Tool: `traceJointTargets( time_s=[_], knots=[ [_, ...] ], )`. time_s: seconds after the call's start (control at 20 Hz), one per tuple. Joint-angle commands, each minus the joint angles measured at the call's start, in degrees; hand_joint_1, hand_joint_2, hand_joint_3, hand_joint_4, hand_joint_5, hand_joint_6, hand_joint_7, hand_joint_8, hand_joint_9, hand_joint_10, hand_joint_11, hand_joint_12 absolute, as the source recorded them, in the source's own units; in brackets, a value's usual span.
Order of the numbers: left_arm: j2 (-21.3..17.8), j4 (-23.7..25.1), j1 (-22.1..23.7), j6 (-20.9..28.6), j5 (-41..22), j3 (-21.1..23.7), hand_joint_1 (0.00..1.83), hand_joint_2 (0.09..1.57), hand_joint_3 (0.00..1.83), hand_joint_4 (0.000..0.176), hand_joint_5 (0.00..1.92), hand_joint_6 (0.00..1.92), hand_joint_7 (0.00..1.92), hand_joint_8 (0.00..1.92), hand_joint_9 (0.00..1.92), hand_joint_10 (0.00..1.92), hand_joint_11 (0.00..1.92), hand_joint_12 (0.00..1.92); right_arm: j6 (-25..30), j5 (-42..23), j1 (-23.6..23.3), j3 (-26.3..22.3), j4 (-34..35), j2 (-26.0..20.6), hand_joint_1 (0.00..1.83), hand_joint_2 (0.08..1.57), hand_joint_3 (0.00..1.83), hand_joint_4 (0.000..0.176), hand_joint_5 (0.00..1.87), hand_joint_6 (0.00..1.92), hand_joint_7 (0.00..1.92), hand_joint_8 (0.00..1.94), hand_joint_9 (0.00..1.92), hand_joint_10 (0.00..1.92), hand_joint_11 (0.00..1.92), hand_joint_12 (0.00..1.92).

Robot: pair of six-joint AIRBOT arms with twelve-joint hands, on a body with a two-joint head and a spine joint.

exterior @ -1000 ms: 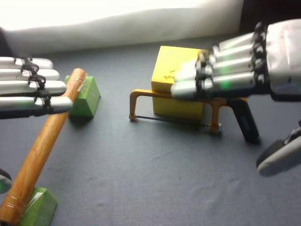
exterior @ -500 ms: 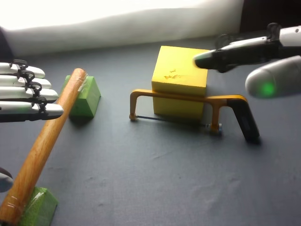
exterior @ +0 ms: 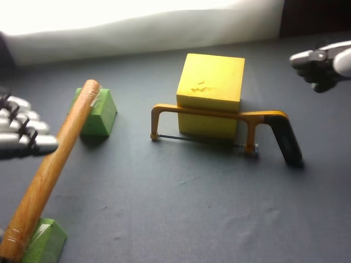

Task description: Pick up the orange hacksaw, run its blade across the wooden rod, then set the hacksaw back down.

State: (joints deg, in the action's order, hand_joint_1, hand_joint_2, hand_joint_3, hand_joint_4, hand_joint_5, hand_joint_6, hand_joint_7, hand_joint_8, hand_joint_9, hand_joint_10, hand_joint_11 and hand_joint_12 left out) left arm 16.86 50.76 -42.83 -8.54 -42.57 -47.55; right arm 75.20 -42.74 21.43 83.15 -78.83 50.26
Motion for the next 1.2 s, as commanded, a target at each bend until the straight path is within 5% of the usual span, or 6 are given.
traceJointTargets(
  time_s=[0.0, 0.3, 0.55, 0.7, 0.85, 1.15],
  knots=[
    [-1.3, -2.9, -0.5, 0.2, -4.3, 0.7, 0.00, 1.14, 0.00, 0.000, 0.11, 0.00, 0.14, 0.00, 0.11, 0.00, 0.00, 0.19, 2.9, -3.5, -0.2, 0.8, 4.8, 0.1, 0.24, 1.12, 0.00, 0.000, 0.05, 0.00, 0.07, 0.00, 0.10, 0.00, 0.00, 0.56],
    [-3.2, 1.3, -1.9, 0.8, -2.5, 4.1, 0.00, 1.15, 0.00, 0.000, 0.12, 0.00, 0.15, 0.00, 0.14, 0.00, 0.00, 0.17, 14.7, -2.5, 5.6, 2.6, 5.0, 1.8, 0.55, 1.14, 0.00, 0.000, 0.04, 0.00, 0.04, 0.00, 0.09, 0.00, 0.00, 0.51],
    [-2.9, 2.6, -2.2, 2.9, 8.3, 7.3, 0.00, 1.16, 0.00, 0.000, 0.11, 0.00, 0.13, 0.00, 0.09, 0.00, 0.00, 0.09, 2.4, -6.3, 18.7, 2.9, 24.8, 4.4, 0.76, 1.17, 0.01, 0.000, 0.05, 0.00, 0.05, 0.00, 0.10, 0.00, 0.00, 0.59],
    [-2.8, 8.6, -2.2, 8.6, 11.9, 8.6, 0.00, 1.18, 0.00, 0.000, 0.13, 0.00, 0.15, 0.00, 0.10, 0.00, 0.00, 0.15, 0.7, -6.1, 18.8, 4.9, 25.1, 5.6, 0.88, 1.18, 0.00, 0.000, 0.07, 0.01, 0.04, 0.00, 0.11, 0.00, 0.00, 0.58],
    [-2.1, 8.6, -2.6, 9.0, 16.1, 9.1, 0.00, 1.17, 0.00, 0.000, 0.11, 0.00, 0.13, 0.00, 0.09, 0.00, 0.00, 0.13, -0.6, -6.6, 18.6, 8.1, 26.1, 7.8, 0.94, 1.22, 0.01, 0.000, 0.10, 0.01, 0.06, 0.01, 0.11, 0.00, 0.00, 0.57],
    [-1.2, 8.6, -3.0, 9.0, 20.0, 8.6, 0.00, 1.18, 0.00, 0.000, 0.14, 0.00, 0.14, 0.00, 0.10, 0.00, 0.00, 0.22, -8.6, -4.1, 19.9, 10.1, 39.3, 13.0, 0.97, 1.27, 0.01, 0.000, 0.11, 0.00, 0.06, 0.00, 0.09, 0.00, 0.00, 0.54]
  ],
)
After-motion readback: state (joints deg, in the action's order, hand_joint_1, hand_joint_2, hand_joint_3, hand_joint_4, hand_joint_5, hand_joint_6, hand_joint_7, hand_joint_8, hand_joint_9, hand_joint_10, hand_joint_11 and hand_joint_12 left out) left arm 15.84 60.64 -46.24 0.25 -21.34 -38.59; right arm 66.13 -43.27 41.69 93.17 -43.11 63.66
